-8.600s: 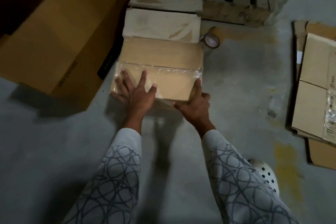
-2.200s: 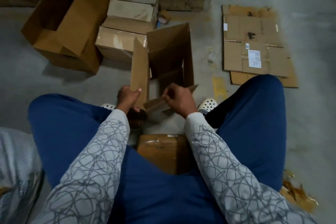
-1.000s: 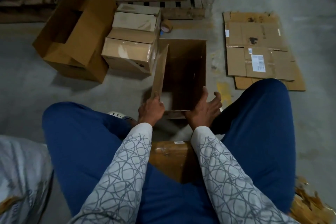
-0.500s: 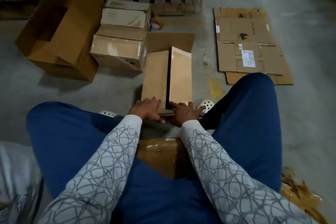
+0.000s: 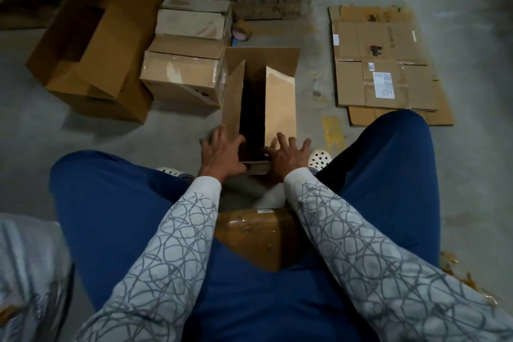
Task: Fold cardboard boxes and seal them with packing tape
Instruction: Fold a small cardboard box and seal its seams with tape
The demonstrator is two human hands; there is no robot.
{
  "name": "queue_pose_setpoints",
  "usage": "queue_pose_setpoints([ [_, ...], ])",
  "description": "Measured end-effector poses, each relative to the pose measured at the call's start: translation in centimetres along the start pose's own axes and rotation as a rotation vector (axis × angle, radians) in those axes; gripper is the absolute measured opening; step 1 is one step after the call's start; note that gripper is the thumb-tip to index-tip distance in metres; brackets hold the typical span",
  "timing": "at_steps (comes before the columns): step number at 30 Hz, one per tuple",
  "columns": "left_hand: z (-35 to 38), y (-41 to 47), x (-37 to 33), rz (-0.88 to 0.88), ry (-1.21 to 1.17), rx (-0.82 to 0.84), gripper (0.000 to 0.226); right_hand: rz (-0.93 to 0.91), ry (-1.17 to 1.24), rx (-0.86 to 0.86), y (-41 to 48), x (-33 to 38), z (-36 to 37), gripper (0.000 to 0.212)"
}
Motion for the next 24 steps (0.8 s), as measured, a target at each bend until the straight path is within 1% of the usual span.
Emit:
queue_pose_setpoints([
  [3, -2.4, -0.6, 2.0, -0.121, -0.106, -0.168, 0.087, 0.145, 0.084, -0.044, -0.2, -2.7, -0.5, 0.060],
  [5, -3.2, -1.2, 3.6, -0.217, -0.160, -0.213, 0.084, 0.266, 0.219, -0.040, -0.5, -4.9, 0.2, 0.053],
  [6, -3.3, -1.4, 4.1, -0.250, -0.182, -0.211, 0.080, 0.314, 0.325, -0.011, -0.6, -6.0, 0.9, 0.051],
  [9, -3.5, -1.7, 5.4, -0.304, -0.289, -0.240, 0.062, 0.419, 0.748, 0.049, -0.8, -8.5, 3.0, 0.049],
  [10, -3.6, -1.6, 5.7, -0.312, -0.324, -0.269, 0.058, 0.457, 0.835, 0.049, -0.8, -9.1, 3.5, 0.047],
  [12, -3.7, -1.3, 6.1, -0.328, -0.328, -0.312, 0.054, 0.530, 0.898, 0.026, -0.8, -10.0, 3.8, 0.044],
  [14, -3.3, -0.9, 5.8, -0.364, -0.211, -0.344, 0.060, 0.582, 0.822, 0.004, -0.6, -10.1, 3.7, 0.053],
  [15, -3.2, -0.8, 5.3, -0.390, -0.115, -0.376, 0.068, 0.592, 0.727, 0.003, -0.6, -9.8, 3.6, 0.062],
  [17, -2.7, -0.7, 3.6, -0.380, 0.136, -0.416, 0.090, 0.570, 0.457, 0.001, -0.1, -8.3, 3.6, 0.078],
  [18, -2.1, -0.4, 2.4, -0.324, 0.298, -0.399, 0.099, 0.532, 0.317, -0.024, 0.3, -7.2, 3.7, 0.081],
  [19, -1.2, 0.0, 1.1, -0.239, 0.460, -0.367, 0.100, 0.477, 0.199, -0.054, 0.7, -5.8, 3.7, 0.081],
  [20, -0.1, 0.4, 0.0, -0.156, 0.567, -0.322, 0.095, 0.414, 0.111, -0.081, 0.9, -4.4, 3.8, 0.079],
  [21, 1.0, 0.8, -0.6, -0.115, 0.611, -0.265, 0.089, 0.344, 0.057, -0.087, 1.0, -3.1, 4.1, 0.079],
  [22, 2.0, 1.3, -0.7, -0.123, 0.600, -0.207, 0.086, 0.282, 0.039, -0.068, 1.1, -2.0, 4.8, 0.079],
  [24, 4.4, 2.0, -0.1, -0.166, 0.542, -0.101, 0.083, 0.221, 0.104, 0.002, 1.3, -0.7, 6.5, 0.078],
])
Point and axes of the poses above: each hand's wrist, its own y-axis towards the middle knuckle, its own z-axis out of the palm, x = y × z, the point moved 7 cm from there along y, towards the middle knuckle, and after that the axes turned 15 degrees about -y, right-handed, at the moved point
